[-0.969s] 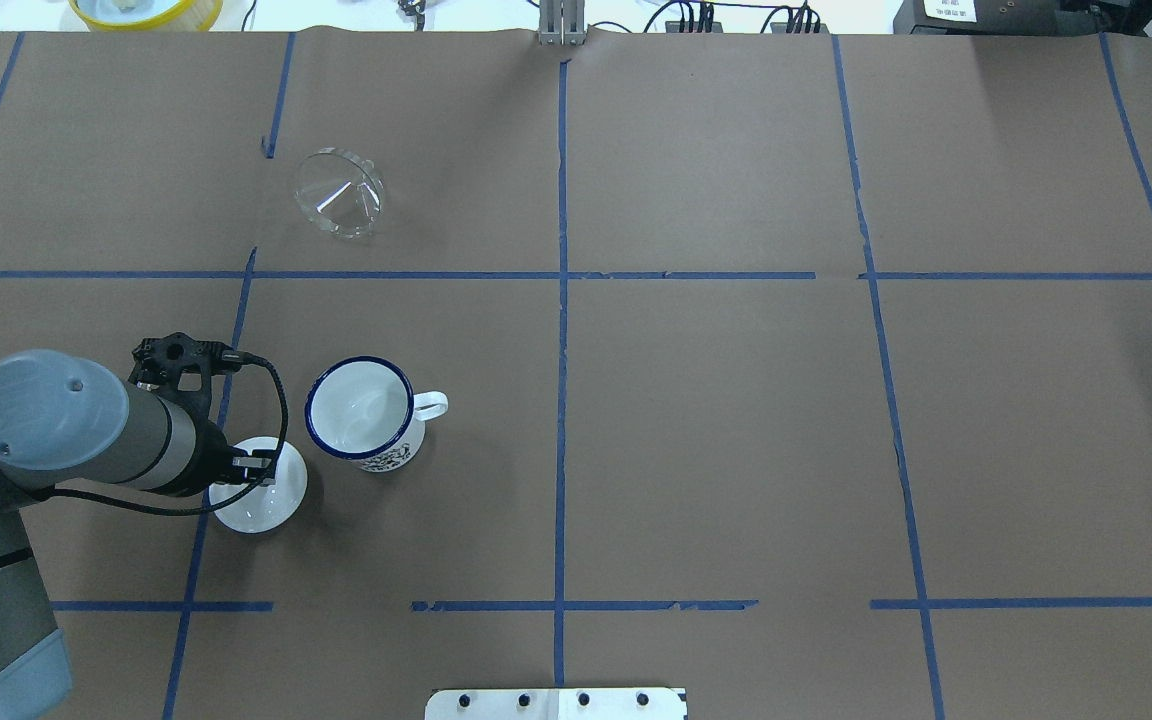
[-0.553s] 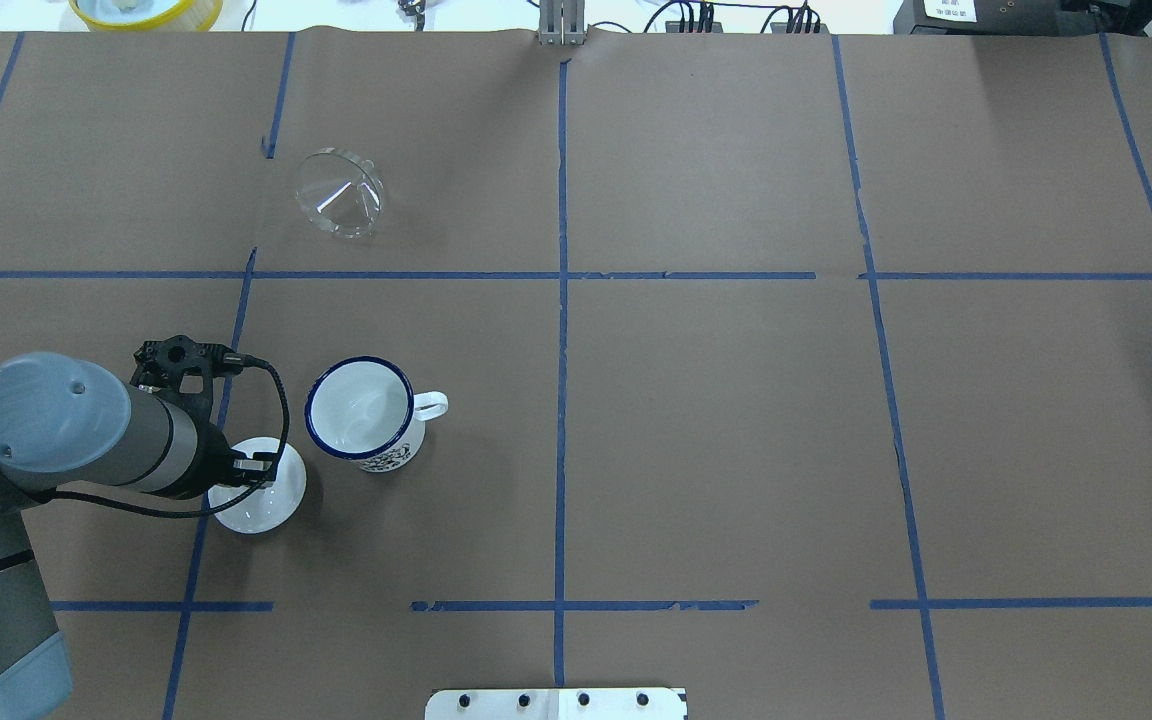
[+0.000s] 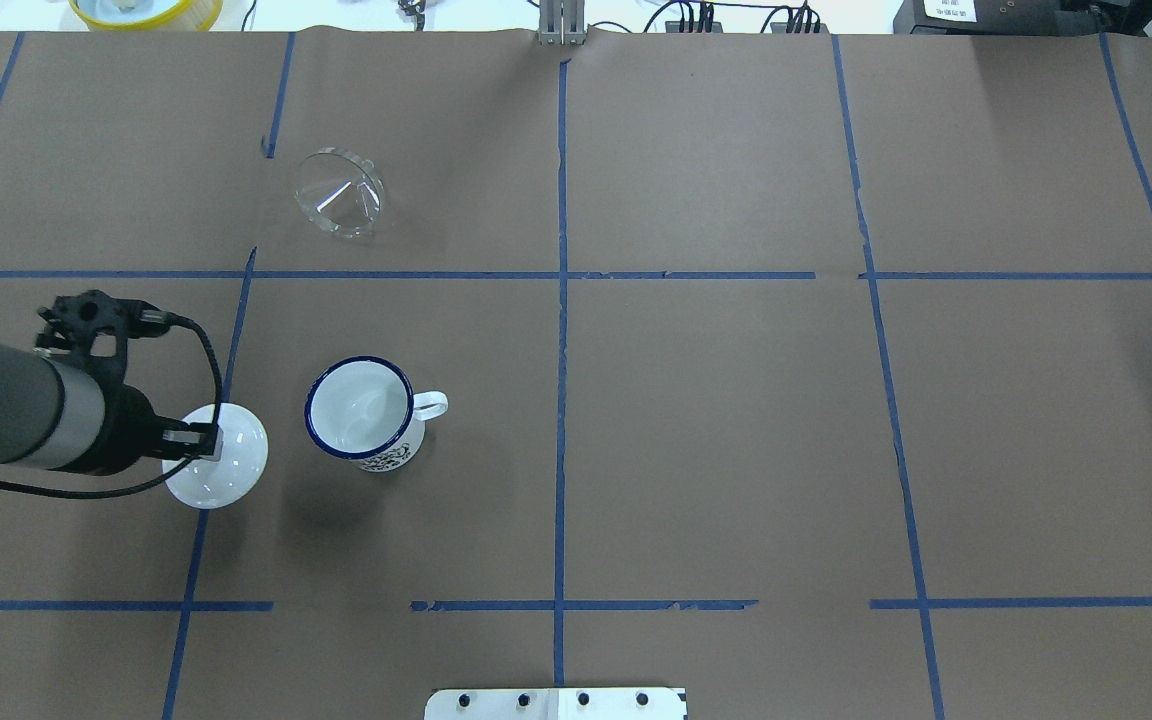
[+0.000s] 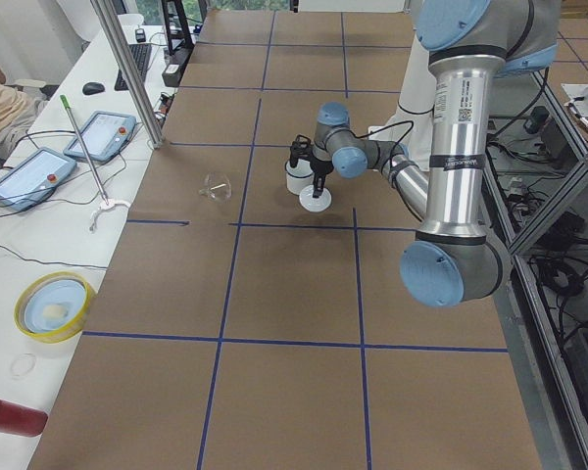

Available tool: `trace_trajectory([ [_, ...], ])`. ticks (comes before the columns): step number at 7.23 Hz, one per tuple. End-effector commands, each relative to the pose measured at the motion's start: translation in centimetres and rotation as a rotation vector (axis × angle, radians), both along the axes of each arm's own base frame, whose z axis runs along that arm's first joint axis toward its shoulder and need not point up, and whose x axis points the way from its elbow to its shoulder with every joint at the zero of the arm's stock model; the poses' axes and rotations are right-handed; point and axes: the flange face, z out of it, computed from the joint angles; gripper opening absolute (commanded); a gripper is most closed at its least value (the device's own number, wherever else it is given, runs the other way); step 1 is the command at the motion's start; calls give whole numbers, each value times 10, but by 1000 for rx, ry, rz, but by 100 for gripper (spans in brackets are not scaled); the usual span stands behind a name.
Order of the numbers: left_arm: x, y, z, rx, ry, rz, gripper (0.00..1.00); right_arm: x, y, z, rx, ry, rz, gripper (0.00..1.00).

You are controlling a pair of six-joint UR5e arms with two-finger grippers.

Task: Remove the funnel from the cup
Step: 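Lift the white lid and carry it over the white mug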

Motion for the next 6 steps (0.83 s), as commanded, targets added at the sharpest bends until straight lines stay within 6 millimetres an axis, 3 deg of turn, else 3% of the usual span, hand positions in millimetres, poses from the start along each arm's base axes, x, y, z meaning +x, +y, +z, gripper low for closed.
trace_trajectory([
  [1, -21, -14, -53, -15, 12, -23, 0, 0, 0, 0, 0, 0, 0, 100],
  [3, 21, -42, -118, -83, -5, -57, 0, 0, 0, 0, 0, 0, 0, 100],
  [4, 44, -57, -133, -120, 2, -85, 0, 0, 0, 0, 0, 0, 0, 100],
  [6, 83, -59, -131, -179, -20, -85, 0, 0, 0, 0, 0, 0, 0, 100],
])
